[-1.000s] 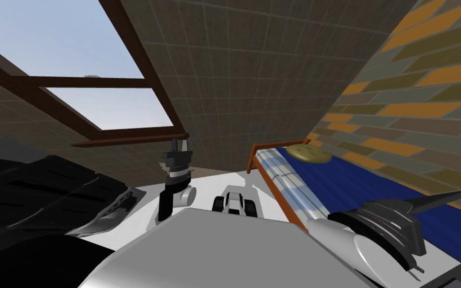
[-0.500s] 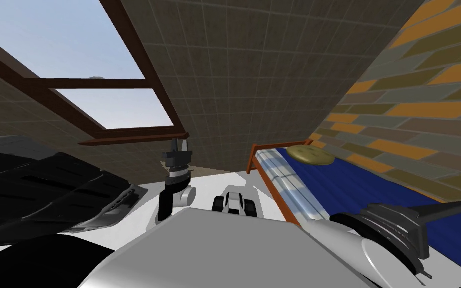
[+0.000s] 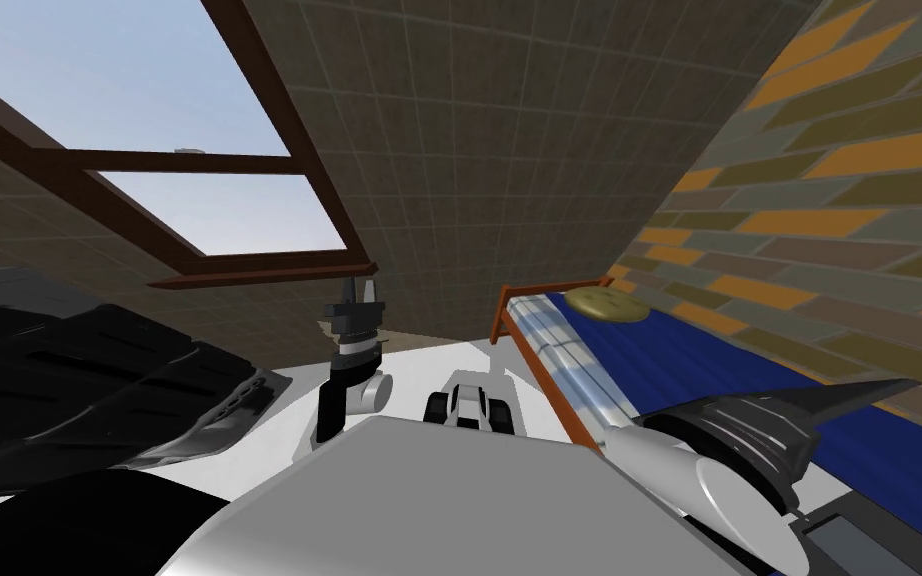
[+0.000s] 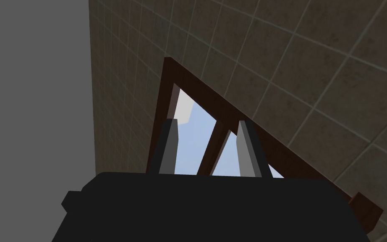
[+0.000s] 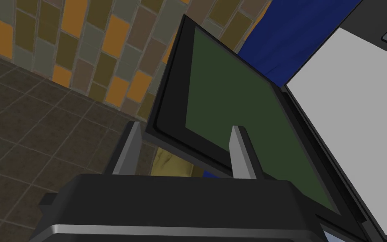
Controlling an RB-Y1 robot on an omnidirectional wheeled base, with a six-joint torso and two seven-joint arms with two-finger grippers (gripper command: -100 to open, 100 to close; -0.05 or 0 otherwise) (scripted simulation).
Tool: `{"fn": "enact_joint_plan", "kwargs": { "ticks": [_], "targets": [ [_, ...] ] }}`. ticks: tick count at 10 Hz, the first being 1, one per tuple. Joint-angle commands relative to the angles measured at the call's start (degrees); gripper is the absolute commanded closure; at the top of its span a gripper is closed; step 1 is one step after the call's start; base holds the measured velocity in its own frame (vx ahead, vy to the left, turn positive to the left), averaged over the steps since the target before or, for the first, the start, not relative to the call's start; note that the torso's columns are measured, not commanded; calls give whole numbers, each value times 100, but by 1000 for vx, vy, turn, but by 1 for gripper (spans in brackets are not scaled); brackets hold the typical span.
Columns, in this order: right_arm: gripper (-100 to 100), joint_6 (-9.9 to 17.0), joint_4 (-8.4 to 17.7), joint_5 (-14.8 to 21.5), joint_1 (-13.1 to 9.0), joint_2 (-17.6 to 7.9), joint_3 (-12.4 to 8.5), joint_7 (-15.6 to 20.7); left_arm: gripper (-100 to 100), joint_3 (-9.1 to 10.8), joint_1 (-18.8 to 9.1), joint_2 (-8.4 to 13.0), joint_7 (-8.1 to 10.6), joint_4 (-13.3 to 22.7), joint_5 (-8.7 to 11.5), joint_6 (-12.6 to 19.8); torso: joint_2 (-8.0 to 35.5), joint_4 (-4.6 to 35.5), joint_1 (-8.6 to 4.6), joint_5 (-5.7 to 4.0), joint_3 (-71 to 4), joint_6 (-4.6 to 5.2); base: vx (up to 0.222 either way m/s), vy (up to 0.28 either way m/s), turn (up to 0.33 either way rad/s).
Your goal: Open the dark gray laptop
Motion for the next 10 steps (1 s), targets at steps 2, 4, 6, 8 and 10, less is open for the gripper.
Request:
{"fn": "enact_joint_plan", "kwargs": {
  "ticks": [2, 4, 6, 8, 10],
  "targets": [
    [100, 160, 186, 149, -233, 195, 14, -514, 0, 0, 0, 0, 0, 0, 0, 0, -2, -3, 4, -2, 0, -9, -90, -29, -60],
    [100, 297, 323, 268, -433, 338, 22, -872, 0, 0, 0, 0, 0, 0, 0, 0, -30, -10, 18, 7, -21, -22, -79, -17, -69],
    [100, 366, 392, 328, -533, 409, 26, -1090, 0, 0, 0, 0, 0, 0, 0, 0, -36, -9, 32, 17, -27, -30, -63, -15, -34],
    [100, 379, 434, 398, -563, 453, 41, -1156, 0, 0, 0, 0, 0, 0, 0, 0, -26, -4, 38, 24, -24, -27, -58, -11, -32],
    [100, 505, 645, 477, -702, 478, 13, -1514, 0, 0, 1, 0, 0, 0, 0, 0, -20, -2, 35, 26, -20, -18, -32, 6, -84]
  ]
}}
